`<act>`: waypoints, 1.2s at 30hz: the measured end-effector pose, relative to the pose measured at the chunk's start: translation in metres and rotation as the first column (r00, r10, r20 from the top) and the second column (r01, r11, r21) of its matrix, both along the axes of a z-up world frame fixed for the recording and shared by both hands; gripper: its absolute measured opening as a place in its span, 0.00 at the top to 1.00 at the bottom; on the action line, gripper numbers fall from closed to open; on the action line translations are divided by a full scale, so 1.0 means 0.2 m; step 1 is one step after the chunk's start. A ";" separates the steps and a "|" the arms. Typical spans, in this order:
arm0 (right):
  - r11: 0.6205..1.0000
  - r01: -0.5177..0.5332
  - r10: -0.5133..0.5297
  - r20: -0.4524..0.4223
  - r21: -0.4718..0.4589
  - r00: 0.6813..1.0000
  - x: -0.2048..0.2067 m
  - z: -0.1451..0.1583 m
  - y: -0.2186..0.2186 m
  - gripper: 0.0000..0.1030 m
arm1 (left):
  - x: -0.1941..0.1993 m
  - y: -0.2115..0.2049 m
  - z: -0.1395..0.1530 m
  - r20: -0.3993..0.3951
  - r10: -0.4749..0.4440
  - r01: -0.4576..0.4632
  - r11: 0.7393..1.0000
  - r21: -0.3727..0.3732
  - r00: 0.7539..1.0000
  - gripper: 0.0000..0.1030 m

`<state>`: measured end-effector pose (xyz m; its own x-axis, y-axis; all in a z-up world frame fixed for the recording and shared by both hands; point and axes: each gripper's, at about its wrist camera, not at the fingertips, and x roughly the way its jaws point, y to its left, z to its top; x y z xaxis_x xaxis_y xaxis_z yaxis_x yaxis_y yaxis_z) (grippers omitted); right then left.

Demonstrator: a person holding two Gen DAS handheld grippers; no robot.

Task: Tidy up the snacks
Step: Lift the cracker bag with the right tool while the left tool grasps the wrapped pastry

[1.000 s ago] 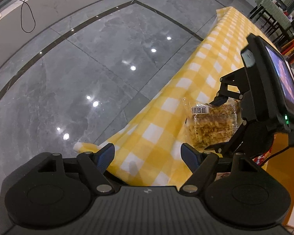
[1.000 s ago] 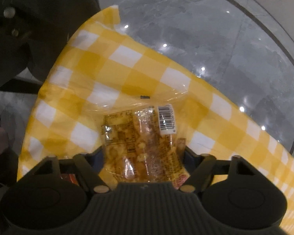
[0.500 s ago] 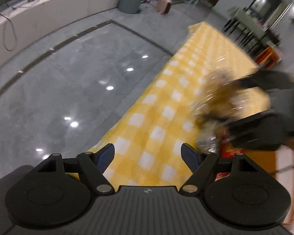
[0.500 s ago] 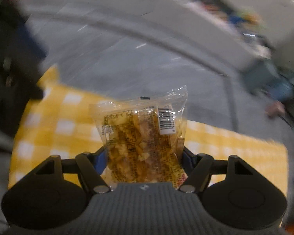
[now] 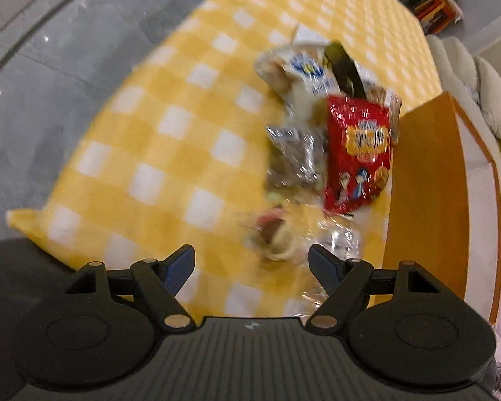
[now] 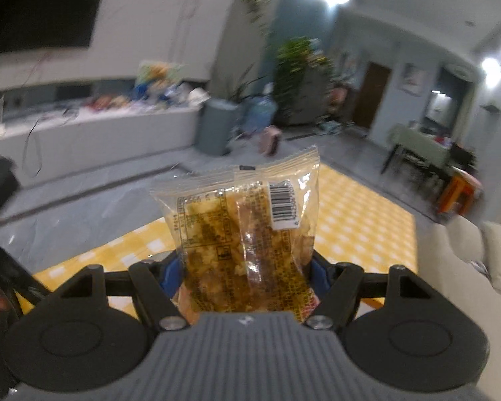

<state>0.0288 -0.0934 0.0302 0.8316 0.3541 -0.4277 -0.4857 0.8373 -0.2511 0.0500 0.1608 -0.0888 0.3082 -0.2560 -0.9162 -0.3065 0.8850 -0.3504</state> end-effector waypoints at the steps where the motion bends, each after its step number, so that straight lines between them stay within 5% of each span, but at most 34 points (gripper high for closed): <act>1: 0.999 0.039 -0.039 -0.001 0.026 0.999 -0.03 -0.02 -0.04 0.31 | 0.01 -0.02 -0.01 -0.005 0.006 -0.006 1.000 -0.001 1.000 0.12; 3: 0.993 0.098 -0.096 -0.040 0.067 0.995 -0.09 -0.06 -0.12 0.31 | 0.05 -0.06 -0.02 -0.005 0.028 -0.028 1.000 0.013 1.000 0.12; 8: 0.998 0.040 -0.038 -0.030 0.048 0.999 -0.13 -0.11 -0.26 0.31 | 0.11 -0.10 -0.02 0.001 0.072 -0.072 0.997 0.022 0.997 0.12; 15: 0.987 0.098 -0.093 -0.044 0.125 0.995 -0.06 -0.10 -0.39 0.31 | 0.17 -0.21 -0.12 -0.043 0.067 -0.062 0.992 0.109 0.997 0.46; 24: 0.982 0.141 -0.123 -0.138 0.128 0.983 -0.02 -0.12 -0.46 0.31 | 0.17 -0.25 -0.10 -0.055 0.036 -0.030 0.993 0.117 0.998 0.54; 32: 0.940 0.288 -0.214 -0.339 0.184 0.916 0.07 -0.21 -0.54 0.31 | 0.12 -0.30 0.04 0.025 -0.017 0.013 0.989 0.150 1.000 0.54; 36: 0.879 0.417 -0.255 -0.510 0.231 0.821 0.16 -0.31 -0.58 0.31 | 0.09 -0.39 0.23 0.134 -0.071 0.051 0.988 0.144 0.988 0.54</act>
<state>0.0607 -0.2086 -0.0313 0.6642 0.2712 -0.6966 -0.1477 0.9611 0.2334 0.0670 0.0819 -0.0426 0.4221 -0.1505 -0.8940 -0.2075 0.9439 -0.2569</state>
